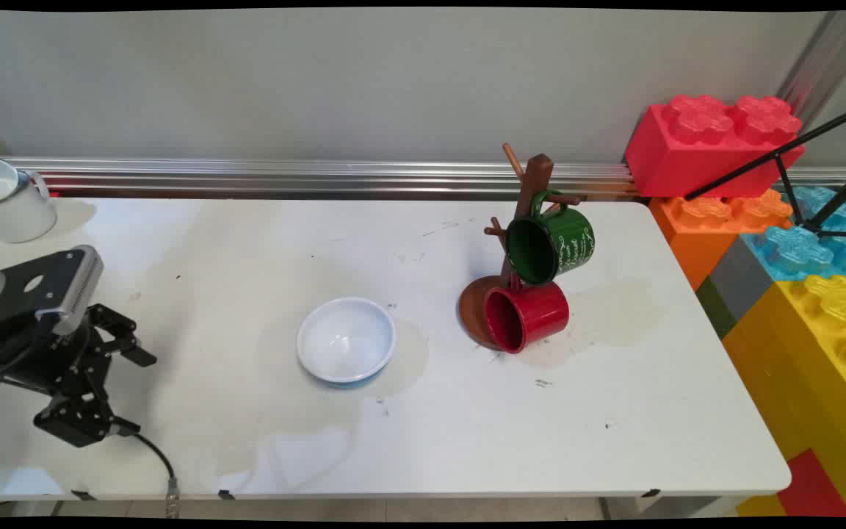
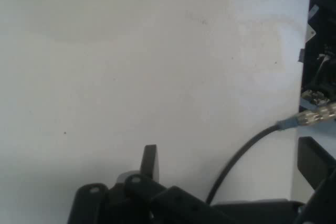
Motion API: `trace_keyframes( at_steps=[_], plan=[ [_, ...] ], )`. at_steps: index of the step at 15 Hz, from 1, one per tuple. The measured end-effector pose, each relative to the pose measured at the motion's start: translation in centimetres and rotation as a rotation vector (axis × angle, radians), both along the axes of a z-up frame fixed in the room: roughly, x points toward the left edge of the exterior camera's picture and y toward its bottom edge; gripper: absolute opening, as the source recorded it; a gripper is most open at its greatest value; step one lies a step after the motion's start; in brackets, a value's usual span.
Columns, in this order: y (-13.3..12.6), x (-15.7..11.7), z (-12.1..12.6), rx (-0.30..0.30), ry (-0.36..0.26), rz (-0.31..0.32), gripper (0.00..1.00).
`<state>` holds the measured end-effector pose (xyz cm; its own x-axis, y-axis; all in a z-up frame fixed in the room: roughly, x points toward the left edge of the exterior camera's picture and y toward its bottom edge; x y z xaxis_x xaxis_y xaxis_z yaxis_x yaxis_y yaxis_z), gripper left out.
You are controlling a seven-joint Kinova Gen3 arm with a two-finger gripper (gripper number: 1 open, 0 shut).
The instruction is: Pick up the green mug from the rack
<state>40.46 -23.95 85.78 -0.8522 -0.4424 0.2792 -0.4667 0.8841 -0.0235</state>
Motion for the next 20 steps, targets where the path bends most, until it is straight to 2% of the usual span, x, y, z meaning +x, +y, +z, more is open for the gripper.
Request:
trace_keyframes(
  at_steps=[11,15,20],
  plan=[
    [-3.1,0.8,-1.7,-0.024,0.073,-0.047,1.0],
    [-5.6,-0.8,-1.4,-0.048,0.138,-0.035,1.0],
    [-9.0,-4.5,-0.2,-0.102,0.207,-0.039,1.0]
  ],
)
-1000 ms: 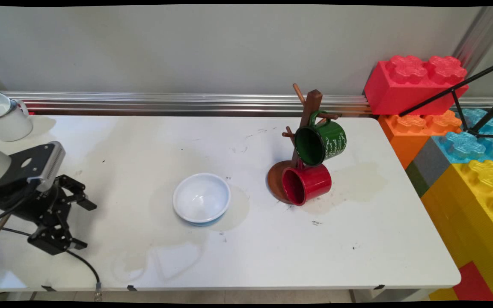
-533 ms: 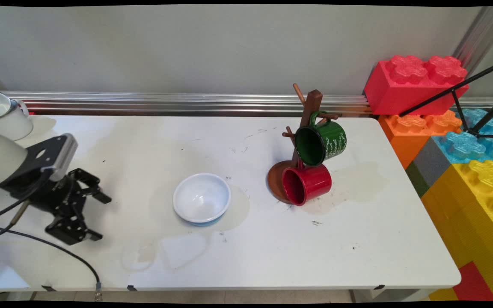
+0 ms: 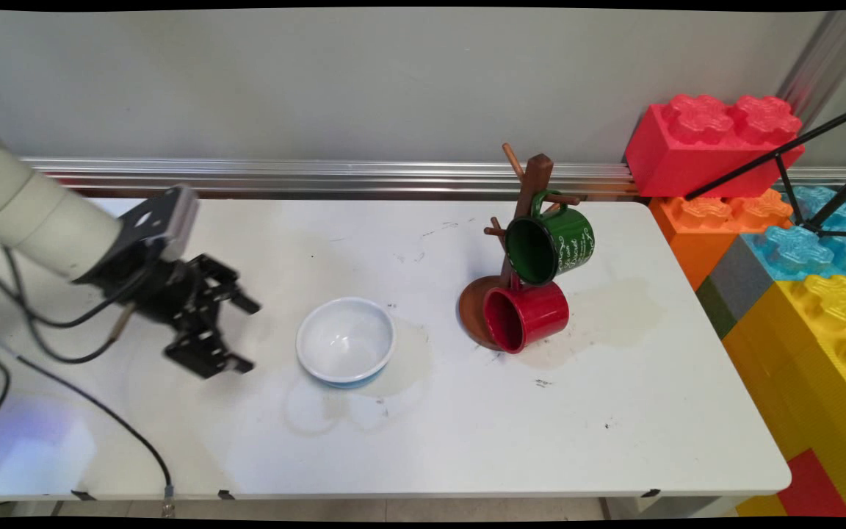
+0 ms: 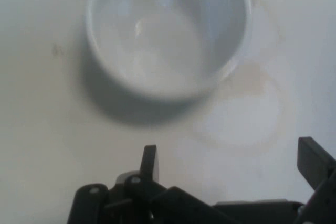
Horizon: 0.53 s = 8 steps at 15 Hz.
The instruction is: Pick up the green mug from the rack
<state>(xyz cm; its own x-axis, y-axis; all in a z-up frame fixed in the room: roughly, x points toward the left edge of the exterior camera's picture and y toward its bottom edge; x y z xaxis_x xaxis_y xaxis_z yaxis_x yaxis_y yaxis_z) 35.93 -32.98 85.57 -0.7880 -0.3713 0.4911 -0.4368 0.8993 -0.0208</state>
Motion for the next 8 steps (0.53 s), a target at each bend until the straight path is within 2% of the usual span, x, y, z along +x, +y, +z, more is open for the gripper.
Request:
trace_keyframes(
  at_steps=[5,8],
  plan=[
    [-3.2,-5.2,1.8,-0.065,0.068,-0.001,1.0],
    [-4.5,-7.9,2.6,-0.088,0.099,0.021,1.0]
  ],
)
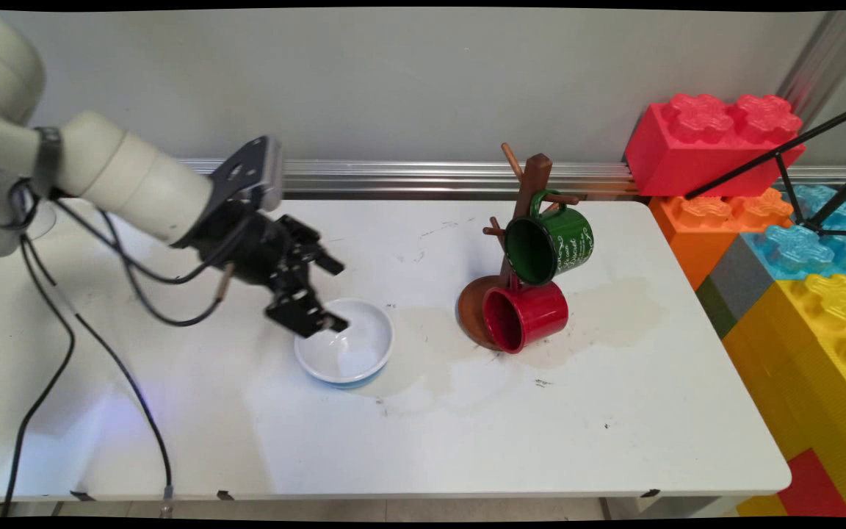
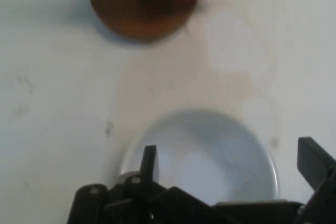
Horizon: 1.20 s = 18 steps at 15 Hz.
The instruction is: Pick up the green mug from the rack
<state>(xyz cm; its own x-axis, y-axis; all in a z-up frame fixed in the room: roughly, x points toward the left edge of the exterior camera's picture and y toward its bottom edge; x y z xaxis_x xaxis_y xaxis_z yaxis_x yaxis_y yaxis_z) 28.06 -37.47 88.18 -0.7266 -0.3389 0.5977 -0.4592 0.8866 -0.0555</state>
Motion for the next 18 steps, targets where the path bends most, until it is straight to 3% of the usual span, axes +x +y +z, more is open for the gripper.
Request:
trace_keyframes(
  at_steps=[7,18],
  plan=[
    [-1.9,-6.0,1.3,-0.001,0.073,0.083,1.0],
    [-2.1,-13.6,2.6,0.043,0.231,0.224,1.0]
  ],
)
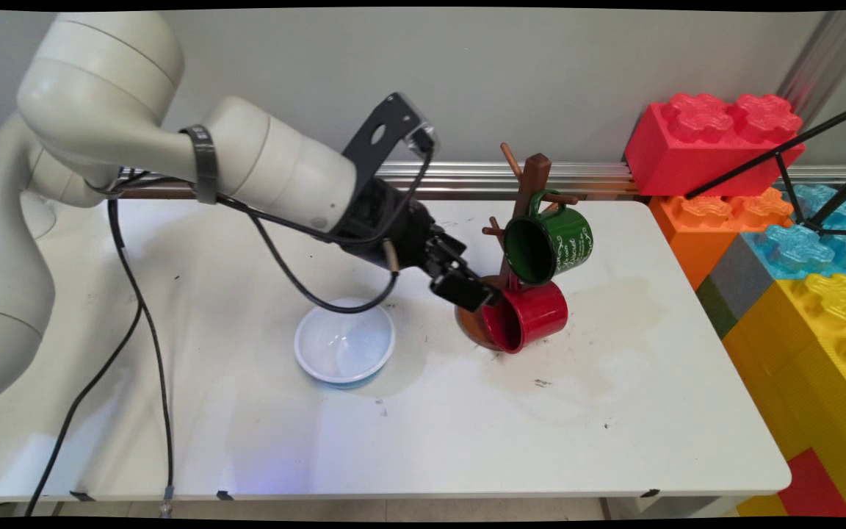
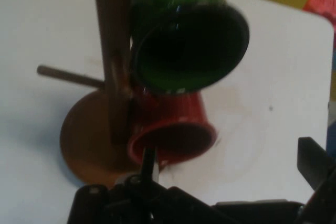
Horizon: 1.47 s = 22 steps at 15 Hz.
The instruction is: Pick up the green mug from the rack
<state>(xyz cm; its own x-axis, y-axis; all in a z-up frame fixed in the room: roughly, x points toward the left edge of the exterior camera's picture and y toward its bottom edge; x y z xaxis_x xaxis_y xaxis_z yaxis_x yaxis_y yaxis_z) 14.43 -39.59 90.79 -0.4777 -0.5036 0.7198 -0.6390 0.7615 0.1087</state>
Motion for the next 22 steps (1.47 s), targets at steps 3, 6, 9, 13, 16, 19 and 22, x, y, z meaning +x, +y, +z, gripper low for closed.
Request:
trace_keyframes(
  at_steps=[3,6,9,13,16,19,22],
  plan=[
    [0.4,-1.3,0.1,0.007,0.038,0.028,1.0],
    [0.8,-2.1,0.1,0.015,0.072,0.056,1.0],
    [1.2,-2.9,0.0,0.02,0.11,0.089,1.0],
    [1.5,-3.8,-0.7,0.018,0.162,0.135,1.0],
    [1.5,-4.3,-1.3,0.011,0.187,0.156,1.0],
    [1.4,-4.8,-1.8,0.002,0.208,0.171,1.0],
    [1.1,-5.4,-2.5,-0.01,0.232,0.188,1.0]
  ],
)
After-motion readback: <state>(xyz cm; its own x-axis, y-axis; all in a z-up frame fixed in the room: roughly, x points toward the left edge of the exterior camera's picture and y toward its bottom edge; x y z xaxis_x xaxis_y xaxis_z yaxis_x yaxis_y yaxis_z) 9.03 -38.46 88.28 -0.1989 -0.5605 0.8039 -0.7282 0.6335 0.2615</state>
